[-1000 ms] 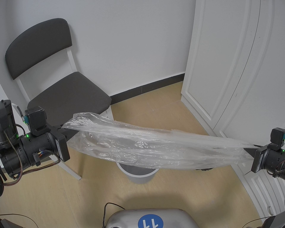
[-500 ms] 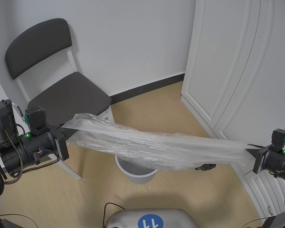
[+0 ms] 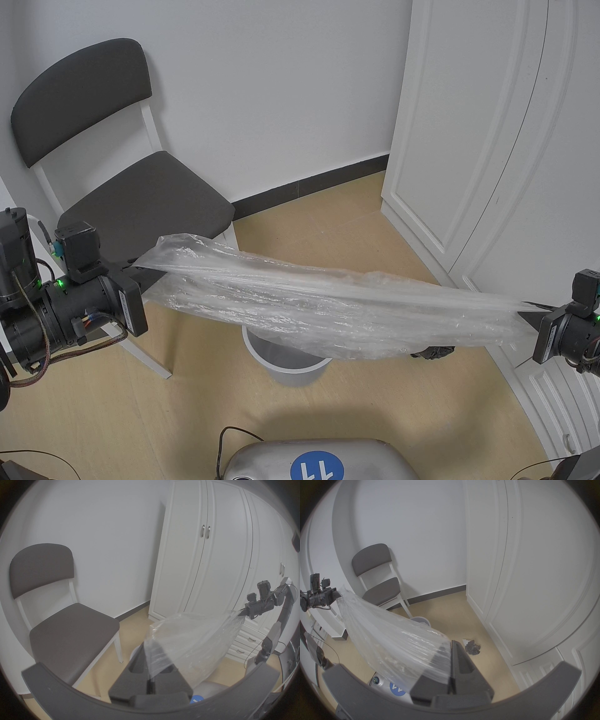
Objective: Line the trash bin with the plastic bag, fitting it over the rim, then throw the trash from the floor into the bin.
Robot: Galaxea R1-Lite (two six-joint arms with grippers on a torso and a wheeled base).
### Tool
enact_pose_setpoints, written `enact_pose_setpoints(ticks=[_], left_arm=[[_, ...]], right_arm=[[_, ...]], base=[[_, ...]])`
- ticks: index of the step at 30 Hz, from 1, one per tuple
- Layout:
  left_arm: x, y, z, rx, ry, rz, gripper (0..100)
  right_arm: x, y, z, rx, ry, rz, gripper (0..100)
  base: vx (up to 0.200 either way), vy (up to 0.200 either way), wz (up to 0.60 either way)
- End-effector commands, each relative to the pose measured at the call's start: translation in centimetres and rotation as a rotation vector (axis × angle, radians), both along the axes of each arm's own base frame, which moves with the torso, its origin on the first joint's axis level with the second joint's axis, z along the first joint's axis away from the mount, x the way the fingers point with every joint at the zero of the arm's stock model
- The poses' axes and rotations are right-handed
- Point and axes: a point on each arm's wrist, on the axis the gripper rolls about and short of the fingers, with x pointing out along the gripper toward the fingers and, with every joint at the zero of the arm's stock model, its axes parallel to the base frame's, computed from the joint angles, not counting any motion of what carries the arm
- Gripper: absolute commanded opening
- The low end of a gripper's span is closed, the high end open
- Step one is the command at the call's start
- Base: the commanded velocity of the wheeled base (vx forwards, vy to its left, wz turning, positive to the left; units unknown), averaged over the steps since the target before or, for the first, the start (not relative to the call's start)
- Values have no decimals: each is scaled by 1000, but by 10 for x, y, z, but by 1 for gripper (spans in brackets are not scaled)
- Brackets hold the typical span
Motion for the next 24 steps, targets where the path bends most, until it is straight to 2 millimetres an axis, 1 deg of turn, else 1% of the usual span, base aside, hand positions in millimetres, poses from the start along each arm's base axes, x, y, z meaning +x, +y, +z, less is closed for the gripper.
enact_pose_setpoints(ticks=[1, 4, 7, 10, 14, 17, 18, 19, 23, 24], left_arm=[[0, -21, -9, 17, 34, -91, 0], [0, -30, -12, 19, 46, -126, 0], [0, -35, -12, 13, 41, -144, 0], [-1, -41, -12, -2, 13, -170, 0], [-4, -54, -14, -14, 9, -224, 0], [-4, -66, -16, -48, 26, -260, 0], [-4, -67, -17, -54, 30, -264, 0], [-3, -70, -18, -69, 40, -266, 0], [2, -74, -23, -78, 40, -246, 0], [3, -74, -21, -87, 25, -227, 0]], right_arm=[[0, 11, 0, 10, 16, 95, 0], [3, 18, 2, 19, -1, 135, 0], [5, 26, 4, 38, -21, 191, 0], [14, 35, 8, 51, -46, 234, 0], [31, 51, 8, 26, -36, 302, 0], [47, 70, 4, 23, -19, 337, 0], [49, 73, 2, 25, -16, 338, 0], [56, 78, -2, 32, -19, 339, 0], [71, 99, -16, 116, -56, 346, 0], [77, 108, -21, 151, -85, 355, 0]], base=[[0, 0, 0], [0, 0, 0], [0, 0, 0], [0, 0, 0], [0, 0, 0], [0, 0, 0], [0, 0, 0], [0, 0, 0], [0, 0, 0], [0, 0, 0]])
